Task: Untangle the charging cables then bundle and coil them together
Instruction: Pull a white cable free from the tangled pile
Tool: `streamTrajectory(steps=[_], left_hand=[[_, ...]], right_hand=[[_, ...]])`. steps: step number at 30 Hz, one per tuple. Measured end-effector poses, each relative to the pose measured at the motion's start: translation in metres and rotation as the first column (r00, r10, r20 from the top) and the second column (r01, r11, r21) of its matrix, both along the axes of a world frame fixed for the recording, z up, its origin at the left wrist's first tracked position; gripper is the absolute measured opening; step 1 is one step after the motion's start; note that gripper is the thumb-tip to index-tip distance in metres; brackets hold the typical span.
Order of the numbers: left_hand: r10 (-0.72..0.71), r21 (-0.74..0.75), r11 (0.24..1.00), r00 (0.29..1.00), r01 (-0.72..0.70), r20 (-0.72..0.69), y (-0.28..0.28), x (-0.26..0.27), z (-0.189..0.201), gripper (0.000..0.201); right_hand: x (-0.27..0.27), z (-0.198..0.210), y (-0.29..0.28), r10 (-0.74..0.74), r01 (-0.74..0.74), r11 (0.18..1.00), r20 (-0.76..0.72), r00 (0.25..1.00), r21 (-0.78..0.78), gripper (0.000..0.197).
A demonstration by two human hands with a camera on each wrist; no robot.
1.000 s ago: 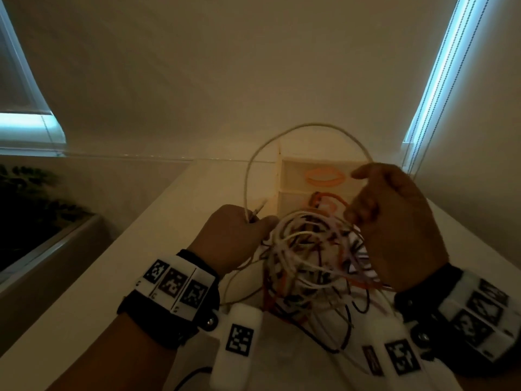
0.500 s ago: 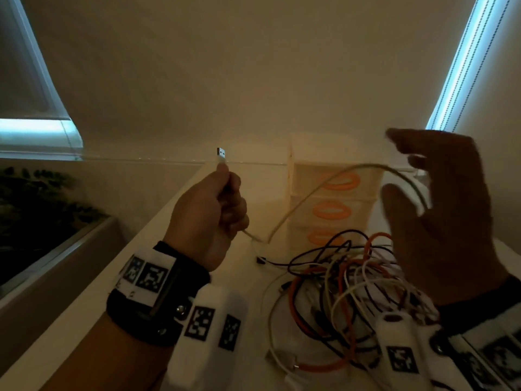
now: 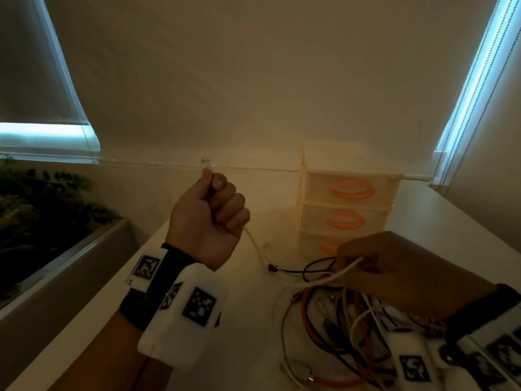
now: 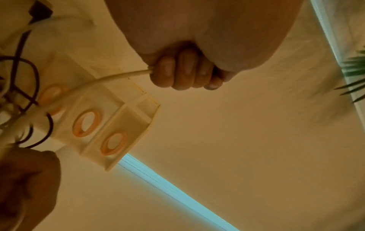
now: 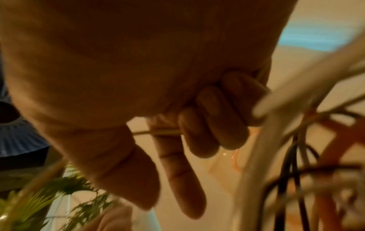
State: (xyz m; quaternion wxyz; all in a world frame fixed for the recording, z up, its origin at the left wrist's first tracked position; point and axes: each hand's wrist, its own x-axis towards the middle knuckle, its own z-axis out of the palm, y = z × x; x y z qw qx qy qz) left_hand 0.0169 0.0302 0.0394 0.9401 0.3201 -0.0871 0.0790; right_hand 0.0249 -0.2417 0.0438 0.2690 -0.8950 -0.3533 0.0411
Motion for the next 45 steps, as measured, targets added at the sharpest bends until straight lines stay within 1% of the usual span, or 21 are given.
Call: streamTrajectory(steps=[1, 3, 5, 7, 11, 13, 15, 17, 18, 20, 22, 24, 26, 28, 29, 32, 33, 37, 39, 41, 45], left_hand=[[0.027, 0.0, 1.0, 1.0, -0.027, -0.005, 0.004, 0.0, 0.0, 0.044], [0.114, 0.06, 0.992, 0.993, -0.113, -0.006, 0.004, 0.002, 0.0, 0.044], [0.213, 0.187, 0.959, 0.977, -0.212, 0.01, -0.004, 0.003, -0.003, 0.044], [0.272, 0.308, 0.913, 0.962, -0.267, 0.028, -0.015, 0.005, -0.009, 0.043], [0.26, 0.414, 0.876, 0.965, -0.246, 0.023, -0.032, 0.008, -0.018, 0.042], [0.237, 0.416, 0.88, 0.971, -0.23, 0.036, -0.037, 0.007, -0.019, 0.043], [0.2, 0.387, 0.899, 0.978, -0.206, 0.058, -0.041, 0.005, -0.018, 0.043], [0.123, 0.32, 0.937, 0.989, -0.142, 0.079, -0.042, 0.002, -0.015, 0.042], [0.065, 0.274, 0.958, 0.994, -0.088, 0.09, -0.042, 0.001, -0.013, 0.042], [-0.066, 0.188, 0.981, 0.99, 0.042, 0.122, -0.043, -0.001, -0.011, 0.041], [-0.171, 0.143, 0.979, 0.971, 0.148, 0.164, -0.043, -0.003, -0.01, 0.041], [-0.238, 0.114, 0.969, 0.952, 0.219, 0.194, -0.04, -0.004, -0.009, 0.041], [-0.27, 0.064, 0.963, 0.94, 0.262, 0.211, -0.031, -0.004, -0.008, 0.04], [-0.275, -0.006, 0.959, 0.936, 0.283, 0.219, -0.019, -0.004, -0.006, 0.039], [-0.273, -0.036, 0.957, 0.935, 0.288, 0.224, -0.012, -0.004, -0.005, 0.039], [-0.27, -0.056, 0.955, 0.933, 0.291, 0.24, 0.001, -0.004, 0.0, 0.038], [-0.289, -0.031, 0.952, 0.927, 0.305, 0.241, 0.002, -0.005, 0.001, 0.038], [-0.471, 0.238, 0.871, 0.869, 0.431, 0.151, -0.014, -0.008, -0.003, 0.038], [-0.56, 0.339, 0.795, 0.823, 0.503, 0.094, -0.026, -0.008, -0.011, 0.039], [-0.635, 0.365, 0.73, 0.771, 0.578, 0.048, -0.034, -0.007, -0.018, 0.04], [-0.67, 0.3, 0.701, 0.742, 0.647, -0.037, -0.039, -0.008, -0.018, 0.039]], right_hand=[[0.007, 0.0, -0.009, -0.036, 0.036, 0.999, -0.017, 0.999, -0.02, 0.007], [0.011, 0.005, -0.023, -0.062, 0.061, 0.997, -0.013, 0.998, -0.055, 0.042], [0.006, 0.013, -0.027, -0.057, 0.055, 0.997, 0.027, 0.998, 0.046, 0.057], [-0.003, 0.021, -0.02, 0.005, -0.02, 0.992, 0.122, 0.993, 0.126, 0.06], [-0.016, 0.024, 0.015, 0.111, -0.11, 0.994, 0.212, 0.971, -0.018, 0.056], [-0.016, 0.016, 0.035, 0.155, -0.116, 0.983, 0.304, 0.94, -0.143, 0.065], [-0.015, 0.007, 0.051, 0.164, -0.061, 0.954, 0.341, 0.926, -0.293, 0.078], [-0.011, 0.0, 0.059, 0.114, 0.003, 0.919, 0.273, 0.955, -0.395, 0.085], [-0.008, -0.003, 0.06, 0.062, 0.041, 0.921, 0.25, 0.966, -0.388, 0.083], [0.001, -0.006, 0.062, -0.055, 0.124, 0.948, 0.234, 0.971, -0.293, 0.063], [0.01, -0.011, 0.065, -0.092, 0.111, 0.983, 0.13, 0.987, -0.148, 0.04], [0.01, -0.012, 0.067, 0.008, -0.008, 1.0, 0.0, 1.0, -0.029, 0.02], [0.005, -0.01, 0.062, 0.139, -0.119, 0.987, -0.205, 0.969, 0.108, 0.023], [0.001, -0.006, 0.049, 0.228, -0.119, 0.955, -0.417, 0.88, 0.271, 0.025], [0.0, -0.004, 0.043, 0.22, -0.099, 0.955, -0.44, 0.871, 0.28, 0.025], [0.006, -0.004, 0.03, 0.026, 0.009, 0.993, -0.288, 0.957, 0.12, 0.026], [0.01, -0.004, 0.029, -0.046, 0.078, 0.99, -0.251, 0.967, 0.116, 0.025], [0.021, -0.003, 0.031, -0.31, 0.321, 0.902, -0.081, 0.947, 0.288, 0.022], [0.022, 0.003, 0.033, -0.378, 0.339, 0.863, 0.032, 0.925, 0.374, 0.019], [0.018, 0.01, 0.036, -0.414, 0.324, 0.855, 0.157, 0.897, 0.404, 0.017], [0.002, 0.023, 0.047, -0.385, 0.23, 0.859, 0.279, 0.88, 0.458, 0.015]])
